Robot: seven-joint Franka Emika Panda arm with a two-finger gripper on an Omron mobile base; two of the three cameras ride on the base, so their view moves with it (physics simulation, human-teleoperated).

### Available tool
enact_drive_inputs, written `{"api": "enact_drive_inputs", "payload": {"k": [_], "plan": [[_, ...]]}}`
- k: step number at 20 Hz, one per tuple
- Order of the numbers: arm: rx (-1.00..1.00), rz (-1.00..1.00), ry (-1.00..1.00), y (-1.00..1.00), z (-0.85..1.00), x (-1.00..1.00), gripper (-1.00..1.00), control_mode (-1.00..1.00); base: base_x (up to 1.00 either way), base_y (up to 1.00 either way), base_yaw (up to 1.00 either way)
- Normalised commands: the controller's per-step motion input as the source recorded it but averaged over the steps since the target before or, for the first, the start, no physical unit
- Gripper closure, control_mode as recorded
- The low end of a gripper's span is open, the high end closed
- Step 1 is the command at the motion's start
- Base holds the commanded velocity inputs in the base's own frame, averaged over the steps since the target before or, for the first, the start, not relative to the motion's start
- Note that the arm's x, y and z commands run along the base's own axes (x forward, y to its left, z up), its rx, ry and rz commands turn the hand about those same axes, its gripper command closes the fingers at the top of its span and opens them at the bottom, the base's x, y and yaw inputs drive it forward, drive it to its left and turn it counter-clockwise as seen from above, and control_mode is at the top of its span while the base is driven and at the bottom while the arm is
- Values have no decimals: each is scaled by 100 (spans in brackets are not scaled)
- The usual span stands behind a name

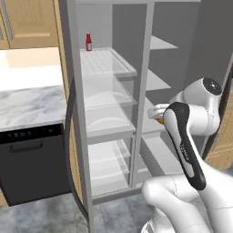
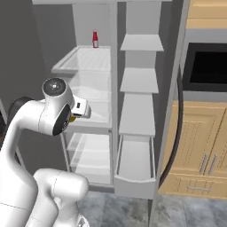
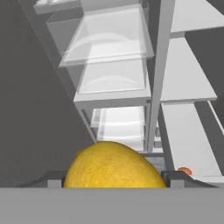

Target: Take the lemon and mango from the fridge shelf and place them in the freezer drawer to begin freezing them.

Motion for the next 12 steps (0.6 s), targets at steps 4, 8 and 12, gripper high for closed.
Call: {"api": "enact_drive_inputs", "payload": {"k": [4,8,12], "plan": [[0,0,0,0,0,0,100,100,12,-25,-21],[0,0,0,0,0,0,100,100,21,-22,-19],[0,0,0,0,0,0,100,100,31,-27,-19]]}}
